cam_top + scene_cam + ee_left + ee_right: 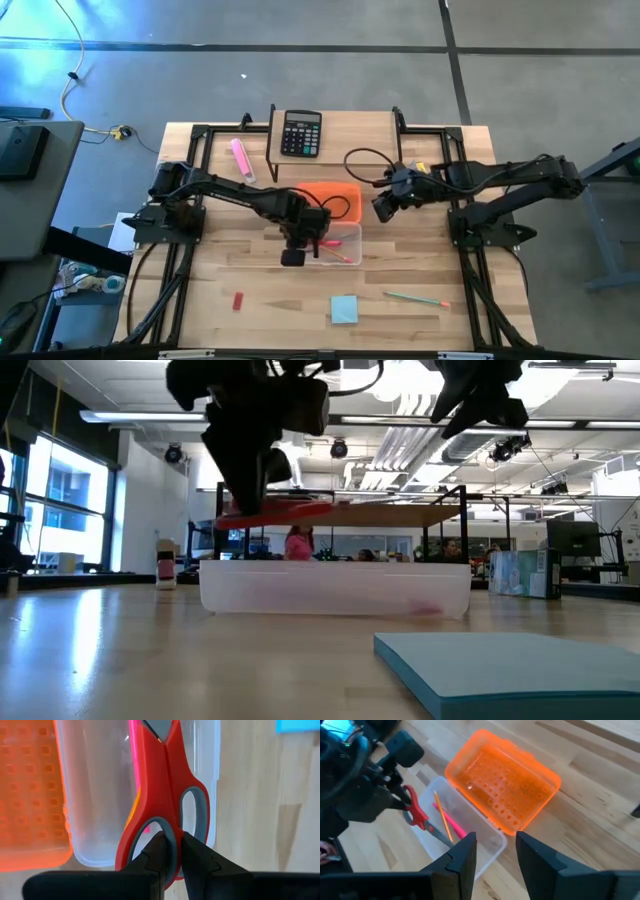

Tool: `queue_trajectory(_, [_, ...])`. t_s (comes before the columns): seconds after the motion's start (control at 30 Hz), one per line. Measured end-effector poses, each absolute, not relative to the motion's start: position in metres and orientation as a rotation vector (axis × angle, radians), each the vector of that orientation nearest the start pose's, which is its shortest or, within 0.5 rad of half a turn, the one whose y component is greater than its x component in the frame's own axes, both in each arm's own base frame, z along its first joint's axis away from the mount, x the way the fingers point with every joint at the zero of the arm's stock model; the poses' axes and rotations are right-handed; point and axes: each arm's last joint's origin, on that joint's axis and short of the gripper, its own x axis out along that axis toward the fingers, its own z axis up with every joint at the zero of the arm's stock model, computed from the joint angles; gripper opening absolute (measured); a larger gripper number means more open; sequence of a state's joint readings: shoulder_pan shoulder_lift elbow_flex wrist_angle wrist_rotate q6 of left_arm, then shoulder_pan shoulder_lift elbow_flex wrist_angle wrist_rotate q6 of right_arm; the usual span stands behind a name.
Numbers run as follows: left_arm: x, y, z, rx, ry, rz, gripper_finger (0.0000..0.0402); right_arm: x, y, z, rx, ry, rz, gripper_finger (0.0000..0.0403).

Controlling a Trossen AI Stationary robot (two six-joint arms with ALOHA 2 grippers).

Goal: Pack school essentials
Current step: Put the orange scissor into the supply box

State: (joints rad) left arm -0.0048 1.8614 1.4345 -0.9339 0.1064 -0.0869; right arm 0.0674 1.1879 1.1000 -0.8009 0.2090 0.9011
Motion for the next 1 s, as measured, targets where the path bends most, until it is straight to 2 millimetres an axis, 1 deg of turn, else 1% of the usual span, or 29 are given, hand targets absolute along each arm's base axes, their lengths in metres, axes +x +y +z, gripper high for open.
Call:
queue_trajectory(0.23, [0.365,0.0,0.216,-0.25,1.351,0.021,0.0028,0.23,0.003,0.311,0.726,0.753,-0.546,0.0128])
queue_trajectory(0.57, [0.366,0.001,0.215,-0.261,1.348,0.007,0.0029,0.23,-0.004,0.311,0.742,0.743,-0.573,0.0128])
queue_trajectory(0.8, [0.375,0.0,0.19,-0.269,1.401,0.005,0.0029,0.23,-0.005,0.311,0.755,0.742,-0.585,0.0128])
queue_trajectory(1.0, [0.378,0.001,0.179,-0.27,1.426,0.011,0.0029,0.23,-0.005,0.311,0.761,0.747,-0.592,0.0128])
